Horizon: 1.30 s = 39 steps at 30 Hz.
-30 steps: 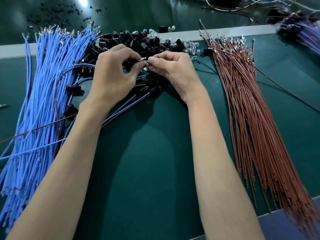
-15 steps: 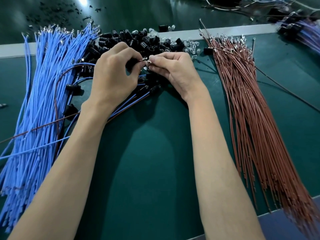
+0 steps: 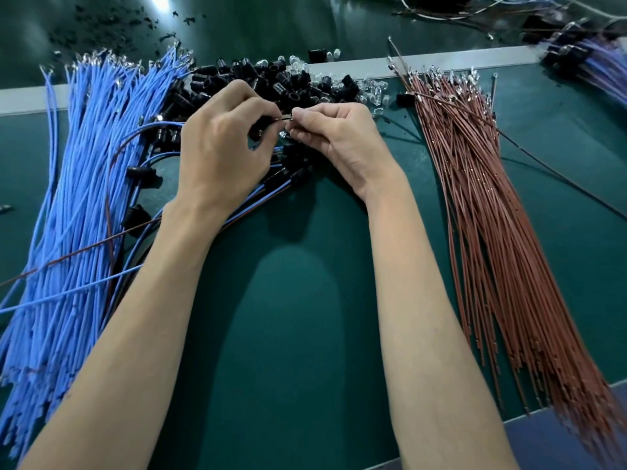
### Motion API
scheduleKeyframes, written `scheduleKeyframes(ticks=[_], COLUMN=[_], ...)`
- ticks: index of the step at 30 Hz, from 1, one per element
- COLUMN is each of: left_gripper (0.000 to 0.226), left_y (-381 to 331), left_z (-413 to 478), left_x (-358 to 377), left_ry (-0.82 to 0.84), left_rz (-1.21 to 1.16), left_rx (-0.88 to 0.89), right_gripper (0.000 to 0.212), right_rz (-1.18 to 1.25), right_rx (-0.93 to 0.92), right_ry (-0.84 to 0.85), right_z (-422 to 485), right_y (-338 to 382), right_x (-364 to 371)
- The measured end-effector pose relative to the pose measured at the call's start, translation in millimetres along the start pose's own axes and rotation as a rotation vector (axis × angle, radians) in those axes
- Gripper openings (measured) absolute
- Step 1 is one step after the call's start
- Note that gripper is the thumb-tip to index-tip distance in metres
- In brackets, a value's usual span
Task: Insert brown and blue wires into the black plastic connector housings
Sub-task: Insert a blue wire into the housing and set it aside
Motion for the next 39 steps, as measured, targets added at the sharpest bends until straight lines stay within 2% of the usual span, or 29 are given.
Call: scheduleKeyframes(ticks=[5,14,24,39], left_gripper=[0.022,0.023,0.021,0.015], left_y=[4,13,10,14], left_z=[2,7,7,6], left_x=[-1,-2,-3,-2], left_ry=[-0.018,0.045,0.079,0.131], left_rz=[-0.033,-0.149,-0.161,-0.253], left_rx=[-0.043,-0.16,-0.164,-0.327], right_gripper=[0.013,0.006,0.011,0.007], right_rz=[-0.029,-0.263,-0.274,-0.169], right_rx=[-0.044,-0.225,-0.165,-0.33], right_ry=[0.017,-0.085,-0.111,-0.097], right_z=[-2,-7,-3,-4], right_y=[1,12,6,12], right_x=[0,1,-1,-1])
Point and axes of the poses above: each hand's wrist, its own z-axis towards the middle knuckle, its own x-axis out of the palm, y = z × x, the point moved 5 cm from there along z, towards the middle knuckle, and after that the axes turned 8 degrees about -z, right-handed, at the moved point
